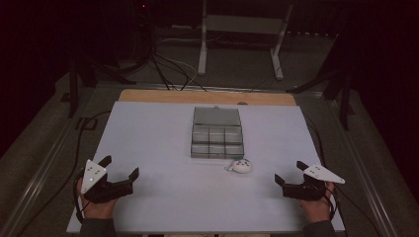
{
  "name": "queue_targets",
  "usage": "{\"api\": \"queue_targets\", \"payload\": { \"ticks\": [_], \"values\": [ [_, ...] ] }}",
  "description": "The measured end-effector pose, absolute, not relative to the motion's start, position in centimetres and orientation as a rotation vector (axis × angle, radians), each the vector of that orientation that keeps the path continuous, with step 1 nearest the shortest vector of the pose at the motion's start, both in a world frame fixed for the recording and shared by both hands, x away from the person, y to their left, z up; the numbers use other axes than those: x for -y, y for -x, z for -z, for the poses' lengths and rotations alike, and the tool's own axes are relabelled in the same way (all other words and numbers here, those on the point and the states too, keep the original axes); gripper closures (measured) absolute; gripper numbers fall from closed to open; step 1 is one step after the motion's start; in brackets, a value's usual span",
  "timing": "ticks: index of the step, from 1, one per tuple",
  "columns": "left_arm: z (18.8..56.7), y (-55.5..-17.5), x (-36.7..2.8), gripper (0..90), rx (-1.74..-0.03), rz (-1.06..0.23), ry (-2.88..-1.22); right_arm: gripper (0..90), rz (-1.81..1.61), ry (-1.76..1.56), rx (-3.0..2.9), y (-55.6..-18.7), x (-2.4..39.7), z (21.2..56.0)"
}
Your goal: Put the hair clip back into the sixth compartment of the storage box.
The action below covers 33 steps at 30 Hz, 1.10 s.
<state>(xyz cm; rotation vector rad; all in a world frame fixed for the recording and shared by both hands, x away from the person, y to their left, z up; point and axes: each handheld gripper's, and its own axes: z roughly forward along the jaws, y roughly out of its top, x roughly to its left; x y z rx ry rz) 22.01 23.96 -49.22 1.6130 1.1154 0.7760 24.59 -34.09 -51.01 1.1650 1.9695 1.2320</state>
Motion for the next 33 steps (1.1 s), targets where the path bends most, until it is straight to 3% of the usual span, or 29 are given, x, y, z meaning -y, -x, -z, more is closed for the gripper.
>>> {"api": "queue_targets", "payload": {
  "ticks": [33],
  "values": [
    [50.4,-21.9,-25.1,0.7,-1.178,-0.806,-1.605,0.4,-1.294,-1.277,-1.958,-27.2,31.8,47.9]
  ]
}}
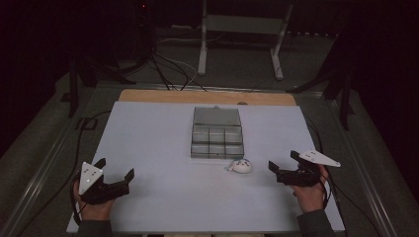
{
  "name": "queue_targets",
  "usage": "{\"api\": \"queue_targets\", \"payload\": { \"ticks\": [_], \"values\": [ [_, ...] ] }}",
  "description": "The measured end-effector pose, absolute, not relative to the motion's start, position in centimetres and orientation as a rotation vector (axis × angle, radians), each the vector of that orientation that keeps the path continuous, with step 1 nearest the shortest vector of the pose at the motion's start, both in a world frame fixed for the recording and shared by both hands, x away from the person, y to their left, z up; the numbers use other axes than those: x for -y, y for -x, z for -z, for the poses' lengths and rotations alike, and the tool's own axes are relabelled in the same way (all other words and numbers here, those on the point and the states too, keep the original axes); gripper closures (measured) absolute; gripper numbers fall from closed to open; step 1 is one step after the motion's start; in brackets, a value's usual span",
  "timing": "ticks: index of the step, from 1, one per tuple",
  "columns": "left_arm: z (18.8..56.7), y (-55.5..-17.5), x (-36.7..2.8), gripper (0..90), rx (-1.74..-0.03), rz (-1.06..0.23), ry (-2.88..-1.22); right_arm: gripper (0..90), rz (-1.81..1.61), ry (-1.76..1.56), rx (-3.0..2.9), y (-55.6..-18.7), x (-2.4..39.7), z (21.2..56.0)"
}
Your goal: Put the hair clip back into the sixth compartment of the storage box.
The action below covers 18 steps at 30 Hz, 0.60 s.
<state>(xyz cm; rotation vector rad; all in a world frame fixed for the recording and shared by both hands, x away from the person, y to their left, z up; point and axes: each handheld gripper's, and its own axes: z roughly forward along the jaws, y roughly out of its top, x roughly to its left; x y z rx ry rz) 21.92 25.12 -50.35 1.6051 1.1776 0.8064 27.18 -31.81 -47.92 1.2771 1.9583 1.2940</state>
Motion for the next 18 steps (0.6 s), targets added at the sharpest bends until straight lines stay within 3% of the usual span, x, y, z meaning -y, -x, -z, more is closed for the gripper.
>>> {"api": "queue_targets", "payload": {
  "ticks": [18],
  "values": [
    [50.4,-22.1,-25.1,0.7,-1.181,-0.803,-1.59,0.4,-1.261,-1.277,-2.026,-29.3,29.3,47.3]
  ]
}}
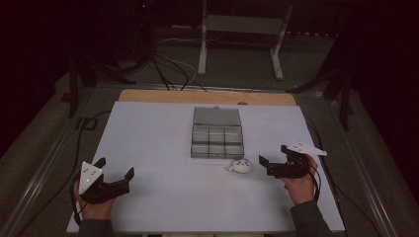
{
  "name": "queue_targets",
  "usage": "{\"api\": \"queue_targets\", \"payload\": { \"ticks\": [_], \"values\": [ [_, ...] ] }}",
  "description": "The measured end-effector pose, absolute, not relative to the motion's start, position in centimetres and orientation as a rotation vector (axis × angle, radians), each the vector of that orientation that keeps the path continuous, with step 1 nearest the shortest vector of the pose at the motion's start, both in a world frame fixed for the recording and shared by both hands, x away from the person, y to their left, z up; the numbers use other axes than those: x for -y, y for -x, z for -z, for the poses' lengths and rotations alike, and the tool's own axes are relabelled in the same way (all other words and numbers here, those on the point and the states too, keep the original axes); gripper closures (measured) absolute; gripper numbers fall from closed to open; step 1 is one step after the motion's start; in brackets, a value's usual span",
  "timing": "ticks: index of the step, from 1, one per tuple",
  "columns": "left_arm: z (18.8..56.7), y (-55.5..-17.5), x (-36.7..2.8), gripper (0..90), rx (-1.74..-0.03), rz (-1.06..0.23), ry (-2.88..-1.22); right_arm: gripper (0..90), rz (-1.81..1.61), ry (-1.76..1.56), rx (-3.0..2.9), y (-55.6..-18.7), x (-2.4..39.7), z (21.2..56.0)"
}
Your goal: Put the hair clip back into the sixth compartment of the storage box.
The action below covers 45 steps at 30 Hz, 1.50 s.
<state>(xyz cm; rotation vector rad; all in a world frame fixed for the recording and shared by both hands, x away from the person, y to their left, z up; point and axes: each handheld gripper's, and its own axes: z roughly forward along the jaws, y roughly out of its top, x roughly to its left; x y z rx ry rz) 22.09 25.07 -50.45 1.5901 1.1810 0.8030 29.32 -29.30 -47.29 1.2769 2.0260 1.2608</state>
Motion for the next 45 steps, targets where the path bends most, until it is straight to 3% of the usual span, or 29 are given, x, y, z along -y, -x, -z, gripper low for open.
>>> {"api": "queue_targets", "payload": {
  "ticks": [45],
  "values": [
    [50.7,-22.3,-25.2,0.7,-1.208,-0.838,-1.549,2.7,-1.219,-1.341,-2.213,-32.4,24.3,50.9]
  ]
}}
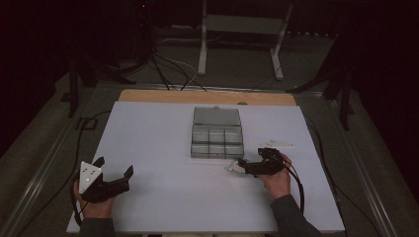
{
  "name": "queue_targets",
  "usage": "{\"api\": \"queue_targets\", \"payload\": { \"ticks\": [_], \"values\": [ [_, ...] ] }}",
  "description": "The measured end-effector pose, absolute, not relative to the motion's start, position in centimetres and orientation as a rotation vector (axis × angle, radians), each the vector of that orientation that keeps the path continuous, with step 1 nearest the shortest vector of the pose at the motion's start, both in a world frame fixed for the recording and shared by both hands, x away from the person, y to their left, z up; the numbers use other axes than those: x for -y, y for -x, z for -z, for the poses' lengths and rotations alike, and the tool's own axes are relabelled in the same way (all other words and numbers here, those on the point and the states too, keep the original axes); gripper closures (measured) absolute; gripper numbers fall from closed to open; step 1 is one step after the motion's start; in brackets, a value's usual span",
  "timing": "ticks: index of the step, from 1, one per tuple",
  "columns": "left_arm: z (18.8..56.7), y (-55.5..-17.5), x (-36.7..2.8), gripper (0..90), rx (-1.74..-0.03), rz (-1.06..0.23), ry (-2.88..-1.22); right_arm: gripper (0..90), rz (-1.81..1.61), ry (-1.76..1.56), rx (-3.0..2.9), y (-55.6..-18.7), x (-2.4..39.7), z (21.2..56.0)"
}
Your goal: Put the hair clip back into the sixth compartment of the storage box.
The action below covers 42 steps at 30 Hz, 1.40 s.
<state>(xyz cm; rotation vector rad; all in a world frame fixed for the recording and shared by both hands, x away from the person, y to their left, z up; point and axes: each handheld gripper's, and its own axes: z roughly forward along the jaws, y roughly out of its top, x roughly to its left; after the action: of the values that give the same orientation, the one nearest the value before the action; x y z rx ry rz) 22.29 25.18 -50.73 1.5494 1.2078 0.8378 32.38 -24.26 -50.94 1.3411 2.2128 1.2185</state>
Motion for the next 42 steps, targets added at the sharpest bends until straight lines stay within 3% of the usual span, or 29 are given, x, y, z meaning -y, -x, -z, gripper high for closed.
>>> {"api": "queue_targets", "payload": {
  "ticks": [21,42],
  "values": [
    [50.7,-22.2,-25.2,0.7,-1.208,-0.849,-1.55,32.7,-1.145,-1.331,-2.378,-32.3,23.5,52.6],
    [50.7,-22.2,-25.2,0.7,-1.216,-0.856,-1.55,47.7,-1.038,-1.235,-2.44,-30.9,22.9,52.7]
  ]
}}
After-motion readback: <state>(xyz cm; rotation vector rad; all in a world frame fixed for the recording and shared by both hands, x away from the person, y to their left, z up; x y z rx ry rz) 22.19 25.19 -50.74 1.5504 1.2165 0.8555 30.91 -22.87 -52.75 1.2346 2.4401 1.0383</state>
